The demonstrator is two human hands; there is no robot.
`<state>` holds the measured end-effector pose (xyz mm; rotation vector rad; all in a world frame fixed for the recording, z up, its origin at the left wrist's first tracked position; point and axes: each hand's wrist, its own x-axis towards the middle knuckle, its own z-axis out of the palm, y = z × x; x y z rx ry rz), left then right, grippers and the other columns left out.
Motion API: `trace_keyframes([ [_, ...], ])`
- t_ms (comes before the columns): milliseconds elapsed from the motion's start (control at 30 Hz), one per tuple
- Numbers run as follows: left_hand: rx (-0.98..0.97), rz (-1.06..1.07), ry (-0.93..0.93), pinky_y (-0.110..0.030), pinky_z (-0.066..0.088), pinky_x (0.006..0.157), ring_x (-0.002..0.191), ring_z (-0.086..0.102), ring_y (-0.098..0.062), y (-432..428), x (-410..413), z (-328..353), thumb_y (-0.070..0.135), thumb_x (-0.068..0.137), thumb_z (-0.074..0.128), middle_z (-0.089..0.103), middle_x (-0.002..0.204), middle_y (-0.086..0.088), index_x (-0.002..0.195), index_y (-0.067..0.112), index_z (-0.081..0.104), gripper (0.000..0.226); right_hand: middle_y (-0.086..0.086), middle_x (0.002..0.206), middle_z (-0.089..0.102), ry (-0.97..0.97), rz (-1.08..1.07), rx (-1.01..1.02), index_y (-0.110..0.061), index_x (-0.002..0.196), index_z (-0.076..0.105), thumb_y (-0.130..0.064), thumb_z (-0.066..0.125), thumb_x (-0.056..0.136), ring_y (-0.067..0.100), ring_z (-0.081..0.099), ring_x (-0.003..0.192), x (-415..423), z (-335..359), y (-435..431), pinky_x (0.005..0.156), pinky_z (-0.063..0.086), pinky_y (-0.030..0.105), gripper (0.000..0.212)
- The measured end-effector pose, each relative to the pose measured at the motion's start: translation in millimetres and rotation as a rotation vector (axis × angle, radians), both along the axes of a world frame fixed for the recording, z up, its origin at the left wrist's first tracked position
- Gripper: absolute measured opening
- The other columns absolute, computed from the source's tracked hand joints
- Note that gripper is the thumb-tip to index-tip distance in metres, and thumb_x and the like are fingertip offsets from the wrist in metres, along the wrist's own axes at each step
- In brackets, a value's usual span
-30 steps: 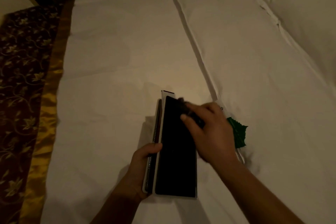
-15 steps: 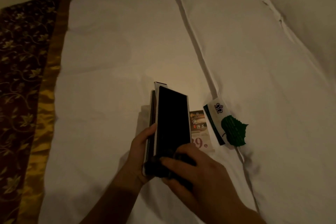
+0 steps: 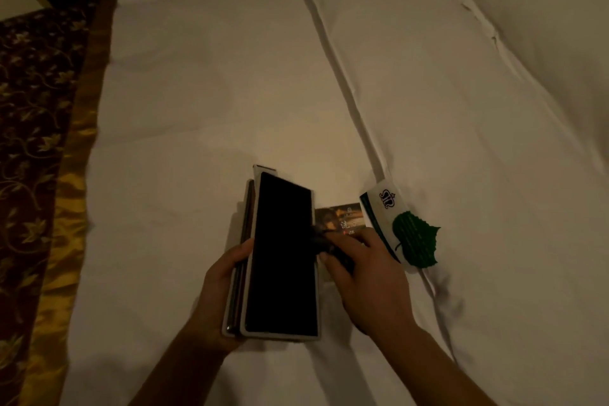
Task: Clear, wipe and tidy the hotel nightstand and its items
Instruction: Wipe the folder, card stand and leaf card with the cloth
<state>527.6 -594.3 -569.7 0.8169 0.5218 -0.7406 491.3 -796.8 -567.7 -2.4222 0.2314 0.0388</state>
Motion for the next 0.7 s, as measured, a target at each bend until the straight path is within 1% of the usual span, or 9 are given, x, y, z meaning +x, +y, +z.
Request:
trace_keyframes([
  [67,0.13,-0.095,-0.034,-0.042,0.06,0.075,0.095,0.074,-0.037,15,3,-1,0.036,0.074,0.076,0.074,0.109,-0.021,0.119,0.009,0.072,0.053,-0.008,0.114,0.055,-0.002,-0.019,0.009,-0.039,0.125,0.06,-0.048,0.056,0.089,0.009,0.059,0.088,4,-5,-1,0.064,0.045,0.017,0.037],
  [133,0.378,-0.198,-0.183,-0.044,0.06,0.076,0.099,0.073,-0.037,27,8,-2,0.04,0.061,0.086,0.074,0.113,-0.016,0.127,0.022,0.067,0.071,-0.009,0.112,0.055,0.015,-0.014,0.03,-0.04,0.124,0.06,-0.05,0.056,0.088,0.007,0.056,0.085,1,-9,-3,0.063,0.042,0.014,0.037],
  [233,0.955,-0.262,-0.409,-0.045,0.06,0.083,0.1,0.072,-0.03,33,17,-9,0.029,0.06,0.091,0.07,0.121,-0.003,0.136,0.042,0.056,0.084,-0.008,0.113,0.056,0.037,-0.021,0.043,-0.04,0.122,0.062,-0.045,0.061,0.087,0.006,0.055,0.085,-3,-13,-10,0.064,0.043,0.015,0.036],
  [333,1.705,-0.524,-0.605,-0.055,0.039,0.108,0.125,0.05,-0.036,34,11,-30,0.041,0.067,0.083,0.046,0.143,-0.01,0.148,0.039,0.041,0.091,-0.011,0.106,0.055,0.038,-0.059,0.074,-0.039,0.12,0.064,-0.04,0.064,0.088,-0.004,0.05,0.078,-4,-15,-20,0.061,0.035,0.006,0.033],
  [367,1.801,-0.544,-0.621,-0.057,0.032,0.11,0.129,0.043,-0.04,35,6,-38,0.041,0.068,0.081,0.042,0.146,-0.015,0.149,0.035,0.041,0.091,-0.012,0.103,0.054,0.035,-0.078,0.086,-0.039,0.12,0.064,-0.038,0.064,0.088,-0.007,0.049,0.077,-5,-15,-23,0.059,0.035,0.005,0.032],
  [467,1.755,-0.586,-0.526,-0.062,0.028,0.111,0.136,0.032,-0.042,31,-7,-54,0.047,0.07,0.082,0.034,0.151,-0.02,0.152,0.031,0.038,0.094,-0.012,0.098,0.053,0.025,-0.124,0.12,-0.036,0.119,0.065,-0.034,0.065,0.088,-0.013,0.048,0.081,-4,-17,-31,0.061,0.037,0.006,0.031],
  [533,1.79,-0.655,-0.541,-0.063,0.03,0.11,0.138,0.031,-0.043,27,-12,-59,0.058,0.072,0.077,0.035,0.15,-0.021,0.148,0.029,0.044,0.088,-0.012,0.097,0.054,0.019,-0.126,0.121,-0.034,0.119,0.067,-0.035,0.066,0.087,-0.011,0.05,0.083,-5,-20,-37,0.061,0.037,0.006,0.031],
  [633,1.89,-0.557,-0.779,-0.063,0.036,0.102,0.129,0.045,-0.045,11,-13,-57,0.057,0.081,0.057,0.052,0.134,-0.023,0.12,0.019,0.069,0.055,-0.014,0.096,0.052,0.026,-0.141,0.111,-0.035,0.119,0.066,-0.036,0.065,0.088,-0.01,0.05,0.083,-7,-23,-45,0.059,0.035,0.007,0.031],
  [700,1.791,-0.507,-0.958,-0.053,0.045,0.096,0.114,0.057,-0.037,-13,-11,-58,0.049,0.084,0.049,0.062,0.117,-0.014,0.111,0.018,0.071,0.046,-0.015,0.097,0.052,0.027,-0.155,0.103,-0.038,0.119,0.065,-0.04,0.063,0.087,-0.01,0.05,0.083,-9,-26,-50,0.057,0.033,0.007,0.032],
])
